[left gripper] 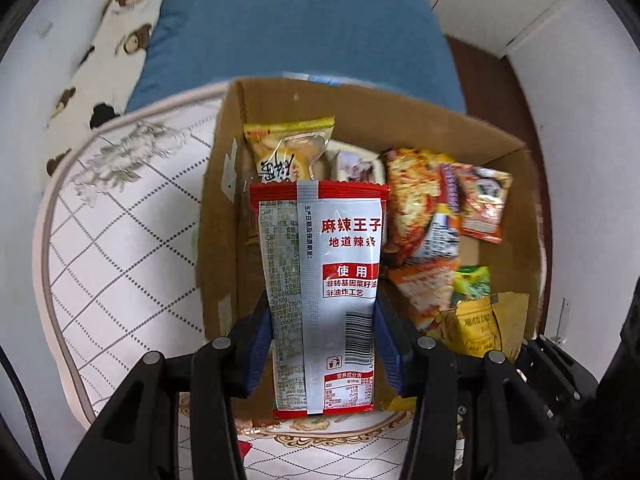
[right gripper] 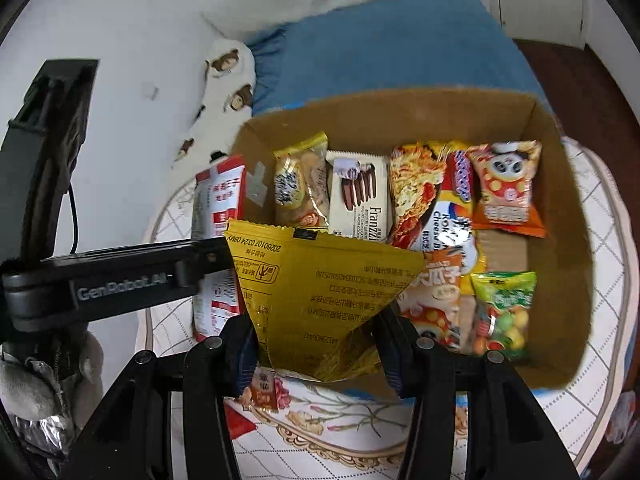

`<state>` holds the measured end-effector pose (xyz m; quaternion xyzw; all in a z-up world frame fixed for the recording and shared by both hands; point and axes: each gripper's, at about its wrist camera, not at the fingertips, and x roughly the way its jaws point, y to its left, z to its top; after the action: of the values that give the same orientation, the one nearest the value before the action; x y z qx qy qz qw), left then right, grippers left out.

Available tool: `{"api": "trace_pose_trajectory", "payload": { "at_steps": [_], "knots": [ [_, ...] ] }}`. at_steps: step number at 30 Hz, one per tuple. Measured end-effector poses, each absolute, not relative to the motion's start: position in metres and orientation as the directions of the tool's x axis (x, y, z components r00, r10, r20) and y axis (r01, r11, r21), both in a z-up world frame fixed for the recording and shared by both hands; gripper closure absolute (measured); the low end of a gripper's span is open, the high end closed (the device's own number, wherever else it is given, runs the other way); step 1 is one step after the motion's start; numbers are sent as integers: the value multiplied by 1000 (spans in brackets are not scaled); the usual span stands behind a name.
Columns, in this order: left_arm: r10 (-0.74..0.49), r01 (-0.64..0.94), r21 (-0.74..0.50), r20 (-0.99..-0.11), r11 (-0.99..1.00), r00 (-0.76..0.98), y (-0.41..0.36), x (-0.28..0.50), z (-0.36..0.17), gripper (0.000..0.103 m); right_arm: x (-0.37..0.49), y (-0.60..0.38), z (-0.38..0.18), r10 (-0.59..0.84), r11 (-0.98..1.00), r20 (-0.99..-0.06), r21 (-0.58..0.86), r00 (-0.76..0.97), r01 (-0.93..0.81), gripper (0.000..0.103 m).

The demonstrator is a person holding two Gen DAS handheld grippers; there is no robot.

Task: Organize snacks
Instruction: 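Carry both packs into the box and open both tools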

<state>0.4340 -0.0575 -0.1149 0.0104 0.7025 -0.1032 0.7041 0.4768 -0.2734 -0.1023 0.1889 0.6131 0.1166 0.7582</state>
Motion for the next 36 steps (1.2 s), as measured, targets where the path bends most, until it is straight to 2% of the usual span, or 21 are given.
{"api": "trace_pose_trajectory", "payload": {
  "at_steps": [8,10,11,13,14,16,17,33,36],
  "knots": [
    [-101,142,-119,-986,983,-132,-58,442,-173,57,496,-260,-159,401,909,-911,409,94,79,50],
    [-115,122,-136,-980,983,-165,-55,440,-184,54,497,-257,-172,413,906,-909,416,52,80,47],
    [-103,132,-125,-981,983,-165,-57,438,-186,53,498,-256,-180,420,903,-907,421,22,88,43],
    [-94,163,-119,-984,979,-153,-62,434,-186,45,498,-253,-189,409,909,-912,406,-20,94,14],
    [-104,161,-128,-983,979,-152,-63,433,-186,35,498,-253,-191,396,916,-918,392,-20,89,12],
    [-121,149,-143,-982,978,-146,-63,432,-185,27,498,-252,-192,375,925,-927,372,-19,76,12],
    [-125,144,-145,-982,979,-138,-62,431,-184,26,498,-253,-193,372,926,-928,369,-22,78,12],
    [-119,134,-113,-992,985,39,-55,406,-135,26,466,-287,-135,231,971,-968,236,97,46,12],
    [-115,141,-100,-988,985,102,-53,394,-121,26,454,-296,-121,195,978,-972,203,132,53,4]
  ]
}}
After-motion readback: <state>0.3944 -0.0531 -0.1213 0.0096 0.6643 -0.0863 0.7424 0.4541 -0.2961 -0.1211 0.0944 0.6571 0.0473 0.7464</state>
